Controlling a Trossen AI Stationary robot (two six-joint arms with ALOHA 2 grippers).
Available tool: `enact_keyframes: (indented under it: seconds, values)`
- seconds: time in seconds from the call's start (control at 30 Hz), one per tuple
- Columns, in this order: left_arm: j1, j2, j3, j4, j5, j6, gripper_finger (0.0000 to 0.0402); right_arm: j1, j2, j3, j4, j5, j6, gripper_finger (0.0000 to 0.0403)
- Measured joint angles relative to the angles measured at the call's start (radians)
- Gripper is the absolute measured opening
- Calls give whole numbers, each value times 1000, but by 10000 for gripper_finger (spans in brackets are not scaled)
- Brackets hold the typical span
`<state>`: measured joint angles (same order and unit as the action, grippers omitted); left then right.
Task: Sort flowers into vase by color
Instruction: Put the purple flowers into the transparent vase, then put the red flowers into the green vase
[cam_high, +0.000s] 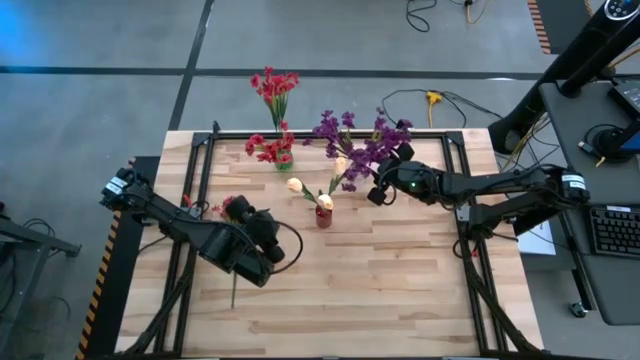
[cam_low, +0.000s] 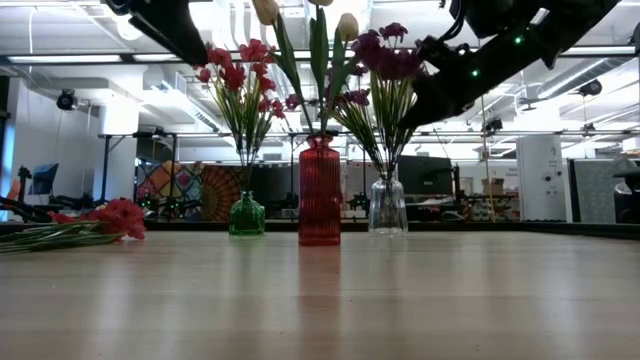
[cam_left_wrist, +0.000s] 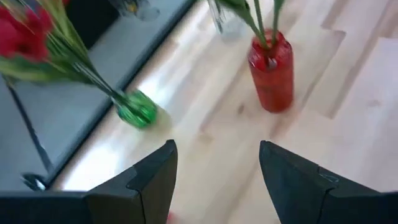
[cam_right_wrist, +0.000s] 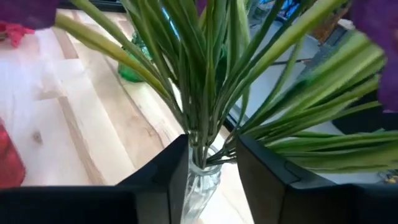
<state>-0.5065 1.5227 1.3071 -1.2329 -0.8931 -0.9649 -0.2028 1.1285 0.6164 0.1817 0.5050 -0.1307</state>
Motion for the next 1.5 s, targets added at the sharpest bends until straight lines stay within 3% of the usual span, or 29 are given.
enact_keyframes:
  seconds: [0.3,0.7,1.13,1.5]
  values:
    - [0,0,0,-25,165,-125,210,33,-24,15,-39,-16,18,151]
    - [0,0,0,-149,294,-244,210,79,-83,19,-140,-15,67,132]
    - [-4,0,-27,-174,432,-504,210,147,-205,19,-261,-15,136,133]
    - [-5,0,-128,-176,575,-707,210,213,-232,19,-309,-15,160,132]
